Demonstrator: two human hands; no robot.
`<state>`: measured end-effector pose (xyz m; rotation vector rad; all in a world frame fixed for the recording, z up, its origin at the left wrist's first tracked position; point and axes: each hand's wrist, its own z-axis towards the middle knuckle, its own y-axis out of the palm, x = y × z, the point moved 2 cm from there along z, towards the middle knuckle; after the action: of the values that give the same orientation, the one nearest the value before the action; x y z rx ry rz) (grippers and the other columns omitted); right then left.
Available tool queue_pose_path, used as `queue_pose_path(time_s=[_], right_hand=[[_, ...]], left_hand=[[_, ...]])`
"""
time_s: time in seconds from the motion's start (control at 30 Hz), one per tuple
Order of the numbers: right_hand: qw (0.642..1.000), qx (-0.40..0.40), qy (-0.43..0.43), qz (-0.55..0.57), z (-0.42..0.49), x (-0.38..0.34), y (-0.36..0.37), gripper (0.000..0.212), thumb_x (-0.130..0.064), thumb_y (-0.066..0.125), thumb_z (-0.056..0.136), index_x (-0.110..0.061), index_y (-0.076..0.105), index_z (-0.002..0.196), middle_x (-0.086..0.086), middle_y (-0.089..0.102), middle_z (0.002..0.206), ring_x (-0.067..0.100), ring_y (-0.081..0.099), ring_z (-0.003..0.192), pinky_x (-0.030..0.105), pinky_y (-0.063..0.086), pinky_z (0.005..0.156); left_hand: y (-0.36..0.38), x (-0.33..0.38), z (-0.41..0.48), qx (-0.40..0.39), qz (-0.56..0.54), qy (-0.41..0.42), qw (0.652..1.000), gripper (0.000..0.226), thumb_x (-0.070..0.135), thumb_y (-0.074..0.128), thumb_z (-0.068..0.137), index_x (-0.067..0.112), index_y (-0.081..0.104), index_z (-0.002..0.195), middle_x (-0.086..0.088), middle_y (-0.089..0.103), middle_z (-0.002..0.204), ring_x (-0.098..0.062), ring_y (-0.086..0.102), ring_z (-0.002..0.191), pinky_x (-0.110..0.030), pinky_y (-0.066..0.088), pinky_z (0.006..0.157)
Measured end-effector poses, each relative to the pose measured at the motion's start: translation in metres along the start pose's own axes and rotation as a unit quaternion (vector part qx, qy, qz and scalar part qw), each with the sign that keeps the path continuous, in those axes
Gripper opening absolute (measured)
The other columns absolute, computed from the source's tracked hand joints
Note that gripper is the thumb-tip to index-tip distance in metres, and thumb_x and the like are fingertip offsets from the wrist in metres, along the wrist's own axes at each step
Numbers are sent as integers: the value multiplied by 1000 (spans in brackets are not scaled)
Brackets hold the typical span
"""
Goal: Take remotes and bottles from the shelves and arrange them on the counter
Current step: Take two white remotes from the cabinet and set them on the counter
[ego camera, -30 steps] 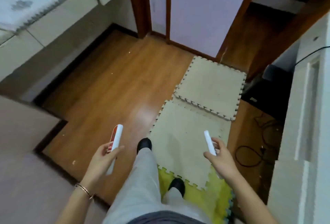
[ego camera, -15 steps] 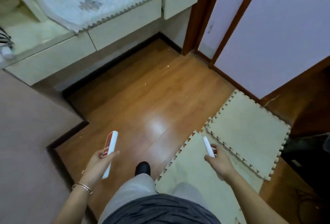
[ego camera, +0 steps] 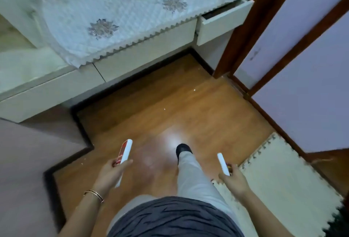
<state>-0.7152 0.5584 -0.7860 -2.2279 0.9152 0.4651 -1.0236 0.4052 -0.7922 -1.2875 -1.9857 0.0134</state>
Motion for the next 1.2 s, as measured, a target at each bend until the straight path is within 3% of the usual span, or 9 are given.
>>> queue_pose_path(time_s=[0.13, 0.23, 0.4, 0.57, 0.67, 0.83, 1.0, 1.1, 1.2], right_hand=[[998, -37, 7, -42, 68, -60, -41, 48, -7, 54, 88, -3, 41, 134, 5, 54, 87, 11, 47, 64, 23, 35, 51], [995, -68, -24, -63, 109, -124, -58, 49, -7, 53, 90, -2, 39, 136, 3, 52, 82, 12, 47, 63, 24, 35, 50], [988, -64, -99, -98, 166, -220, -48, 48, -3, 56, 87, -2, 43, 134, 11, 53, 101, 23, 49, 75, 20, 34, 51], [985, -83, -97, -116, 205, -278, -14, 48, -6, 57, 87, 0, 43, 132, 12, 54, 99, 9, 45, 61, 21, 33, 51], [982, -88, -92, -141, 213, -305, 8, 48, -4, 58, 86, 0, 44, 132, 12, 55, 98, 9, 46, 62, 21, 33, 51], [960, -131, -164, -184, 206, -388, 46, 53, -11, 59, 84, -12, 44, 135, 3, 57, 108, 21, 58, 91, 31, 47, 71], [926, -198, -284, -152, 194, -507, 81, 51, -20, 60, 88, -27, 41, 135, -4, 50, 119, 15, 54, 100, 24, 42, 71], [908, -203, -332, -158, 202, -564, 111, 51, -21, 59, 89, -27, 40, 135, -6, 46, 117, 16, 50, 104, 20, 42, 70], [903, -203, -343, -163, 214, -599, 146, 54, -17, 61, 86, -19, 40, 135, -3, 47, 114, 18, 50, 99, 25, 42, 74]], left_hand=[[28, 56, 13, 27, -29, -48, 998, 39, 33, 68, 80, 0, 62, 99, -8, 55, 71, -20, 49, 61, -28, 38, 55], [22, 106, 28, 54, -30, -15, 998, 43, 38, 71, 76, 8, 62, 105, -5, 59, 80, -19, 53, 67, -29, 39, 56], [-1, 132, 50, 102, -71, -41, 991, 39, 36, 66, 81, 8, 60, 107, -10, 61, 95, -23, 55, 78, -31, 41, 65], [-17, 125, 73, 116, -130, -155, 973, 51, 49, 69, 65, 5, 59, 89, -9, 50, 74, -19, 42, 59, -29, 32, 61], [-33, 132, 100, 101, -151, -167, 969, 60, 42, 69, 66, -5, 61, 103, -8, 51, 74, -21, 45, 65, -30, 34, 66], [-79, 205, 151, 90, -124, -65, 986, 42, 39, 65, 81, 8, 59, 109, -3, 56, 76, -16, 51, 64, -25, 39, 54], [-127, 304, 183, 147, -159, 62, 974, 28, 30, 66, 83, 18, 53, 104, 7, 56, 83, -8, 56, 70, -18, 42, 57], [-146, 336, 208, 210, -175, 78, 959, 36, 26, 70, 79, 19, 45, 105, 10, 53, 83, -12, 54, 74, -23, 43, 65], [-157, 361, 229, 250, -155, 70, 953, 41, 17, 73, 76, 16, 42, 102, 3, 53, 81, -10, 51, 67, -20, 40, 57]])
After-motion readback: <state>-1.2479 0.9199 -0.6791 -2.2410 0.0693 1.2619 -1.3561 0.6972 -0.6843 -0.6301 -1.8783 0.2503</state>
